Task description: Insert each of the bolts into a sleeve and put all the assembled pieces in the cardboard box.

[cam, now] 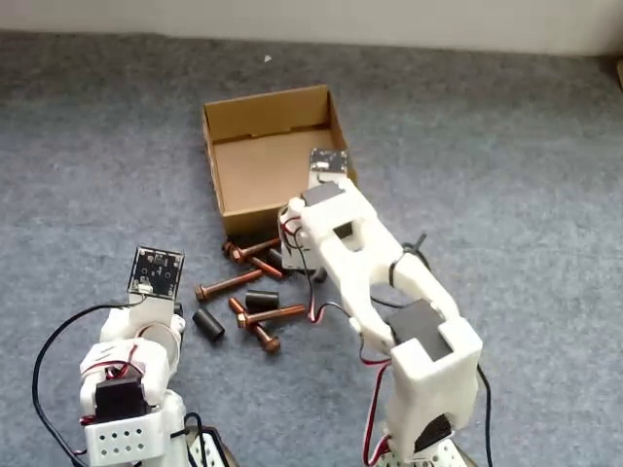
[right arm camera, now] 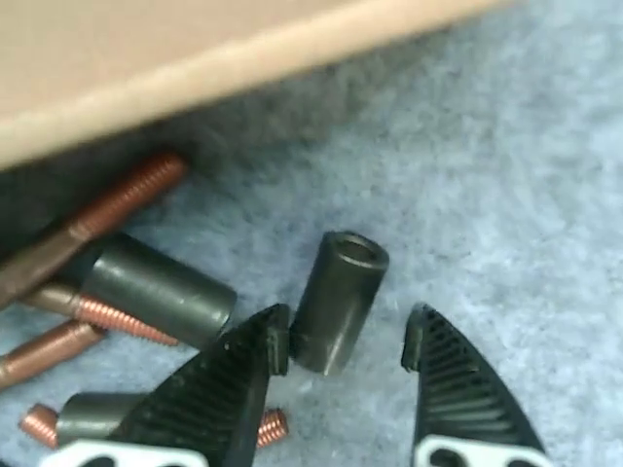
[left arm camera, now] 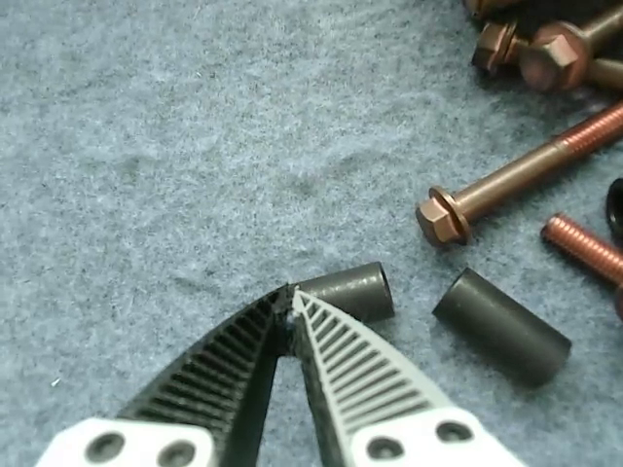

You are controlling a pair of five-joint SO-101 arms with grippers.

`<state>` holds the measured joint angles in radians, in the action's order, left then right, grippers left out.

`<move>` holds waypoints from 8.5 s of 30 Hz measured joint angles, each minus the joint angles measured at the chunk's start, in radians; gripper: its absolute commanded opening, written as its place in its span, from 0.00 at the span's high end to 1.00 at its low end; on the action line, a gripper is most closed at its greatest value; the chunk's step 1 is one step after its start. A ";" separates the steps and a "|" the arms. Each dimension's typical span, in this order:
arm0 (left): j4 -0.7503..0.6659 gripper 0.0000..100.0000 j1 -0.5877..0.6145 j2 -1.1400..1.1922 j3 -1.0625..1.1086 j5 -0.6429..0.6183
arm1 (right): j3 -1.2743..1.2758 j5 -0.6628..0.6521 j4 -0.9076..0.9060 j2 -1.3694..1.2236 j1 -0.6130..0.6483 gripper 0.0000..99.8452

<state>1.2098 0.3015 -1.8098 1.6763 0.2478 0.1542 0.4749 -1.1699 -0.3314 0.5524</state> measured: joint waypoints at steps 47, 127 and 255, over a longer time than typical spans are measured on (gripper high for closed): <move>0.198 0.79 -0.206 0.704 -0.736 0.061 | 0.756 -0.161 0.339 0.888 -0.339 0.99; 0.150 0.79 -0.164 1.531 -1.183 0.038 | 0.756 -0.149 0.348 0.888 -0.344 0.99; -0.517 1.00 -0.525 -0.006 -0.459 -0.486 | 1.514 -0.540 0.707 2.136 0.364 0.99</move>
<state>0.6928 -0.2232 -1.8159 1.2175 -0.2386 1.6686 -0.0652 -0.4626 1.8044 0.9160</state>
